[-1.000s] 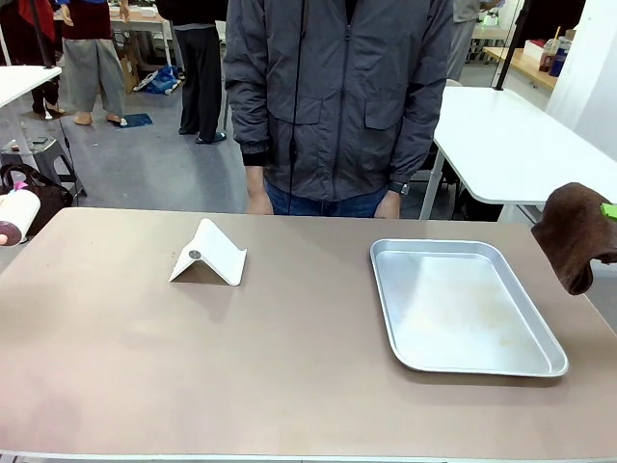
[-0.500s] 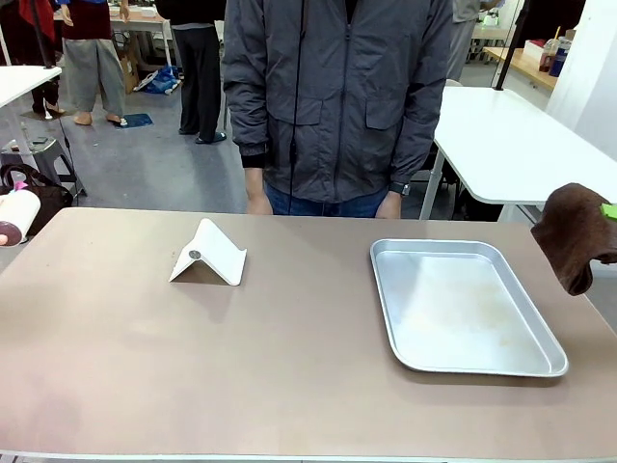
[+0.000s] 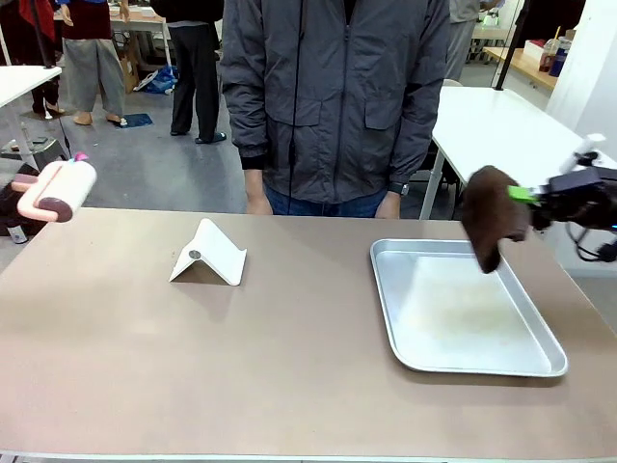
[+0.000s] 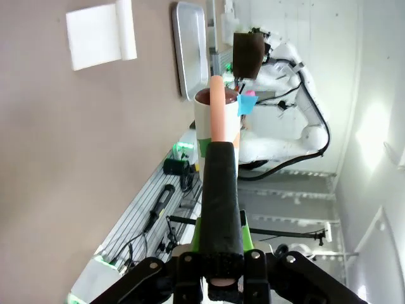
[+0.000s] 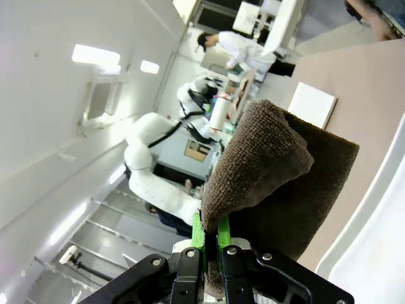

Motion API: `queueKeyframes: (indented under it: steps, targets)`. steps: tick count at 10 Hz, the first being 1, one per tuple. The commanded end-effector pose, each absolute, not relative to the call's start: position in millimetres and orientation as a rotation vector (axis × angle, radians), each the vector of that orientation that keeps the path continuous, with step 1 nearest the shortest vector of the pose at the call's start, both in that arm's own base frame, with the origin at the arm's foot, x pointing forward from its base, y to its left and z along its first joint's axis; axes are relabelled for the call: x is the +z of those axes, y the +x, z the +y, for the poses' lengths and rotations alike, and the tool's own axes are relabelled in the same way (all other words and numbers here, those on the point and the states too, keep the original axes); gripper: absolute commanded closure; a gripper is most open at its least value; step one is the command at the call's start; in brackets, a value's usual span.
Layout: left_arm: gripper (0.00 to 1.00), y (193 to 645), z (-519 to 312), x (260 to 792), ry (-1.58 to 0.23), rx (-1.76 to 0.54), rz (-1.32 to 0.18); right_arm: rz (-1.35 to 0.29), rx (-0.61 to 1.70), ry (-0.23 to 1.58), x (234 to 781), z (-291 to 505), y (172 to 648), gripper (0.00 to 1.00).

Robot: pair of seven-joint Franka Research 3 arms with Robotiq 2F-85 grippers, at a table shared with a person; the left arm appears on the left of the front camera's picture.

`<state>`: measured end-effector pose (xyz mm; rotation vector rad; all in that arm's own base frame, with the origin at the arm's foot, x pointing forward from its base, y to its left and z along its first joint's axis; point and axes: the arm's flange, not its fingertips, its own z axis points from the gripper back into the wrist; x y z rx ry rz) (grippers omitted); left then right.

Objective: Clean the surface of the table.
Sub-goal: Return the Lint Roller and towel to their original positions.

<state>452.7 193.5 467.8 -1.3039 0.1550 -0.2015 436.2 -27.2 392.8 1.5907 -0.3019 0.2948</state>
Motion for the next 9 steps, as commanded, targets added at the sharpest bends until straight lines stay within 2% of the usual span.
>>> queueKeyframes:
  steps: [1, 4, 6, 9]
  targets:
    - [0.78, 444, 158, 484, -1.227, -0.239, 0.213, -0.286, 0.352, 1.535, 395, 21, 445, 0.91]
    - [0.78, 427, 94, 520, -1.135, -0.254, 0.179, -0.327, 0.403, 1.449, 378, 108, 445, 0.91]
    - [0.78, 408, 60, 538, -1.125, -0.281, 0.176, -0.272, 0.415, 1.408, 354, 144, 447, 0.91]
    - [0.78, 388, 14, 539, -1.101, -0.290, 0.181, -0.231, 0.369, 1.448, 320, 155, 459, 0.91]
